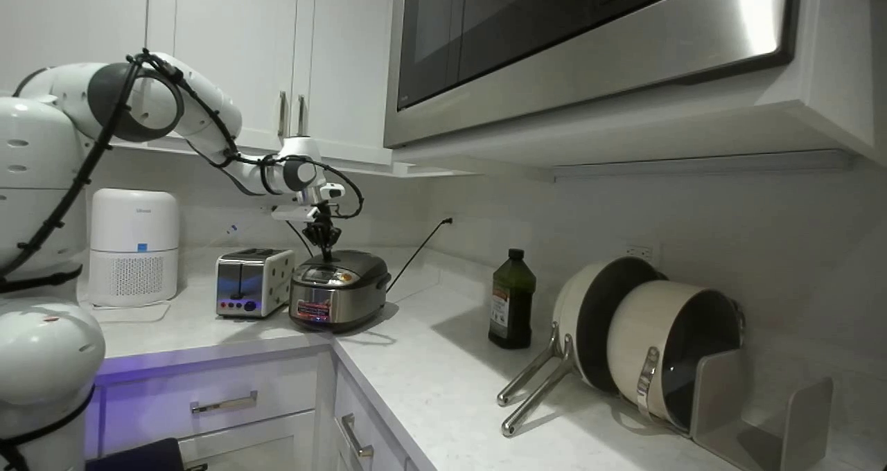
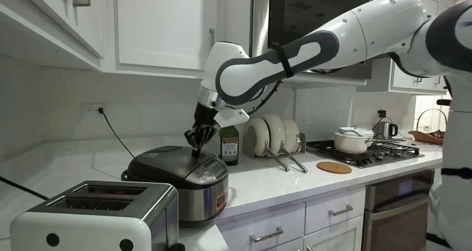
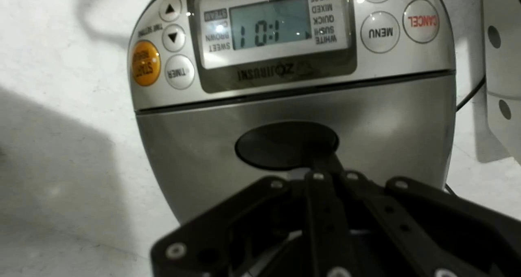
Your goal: Open the cooker, lift the lever on the toaster, and then close the cooker
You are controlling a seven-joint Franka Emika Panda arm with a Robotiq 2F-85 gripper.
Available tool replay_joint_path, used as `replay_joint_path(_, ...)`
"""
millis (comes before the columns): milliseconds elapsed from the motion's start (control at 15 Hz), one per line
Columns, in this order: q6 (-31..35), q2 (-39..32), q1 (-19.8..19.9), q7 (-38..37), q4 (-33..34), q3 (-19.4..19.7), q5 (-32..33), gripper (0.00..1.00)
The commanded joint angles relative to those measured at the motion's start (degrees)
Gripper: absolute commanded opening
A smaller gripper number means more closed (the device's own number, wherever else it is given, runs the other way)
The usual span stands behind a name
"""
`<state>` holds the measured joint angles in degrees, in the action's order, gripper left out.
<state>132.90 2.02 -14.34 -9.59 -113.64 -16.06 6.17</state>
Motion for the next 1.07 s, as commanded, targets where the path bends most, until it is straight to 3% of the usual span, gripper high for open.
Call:
replay_joint_path(0,-2.77,-5.02,-0.45,-4.55,5.06,-0.24,2.95,0.0)
replay_joint_path(600,-9.21,-5.18,-2.31,-9.41,11.25,-0.66,4.65,0.0)
replay_joint_path(1000,-13.55,-6.16,-4.18,-15.74,19.03,-1.39,8.32,0.0)
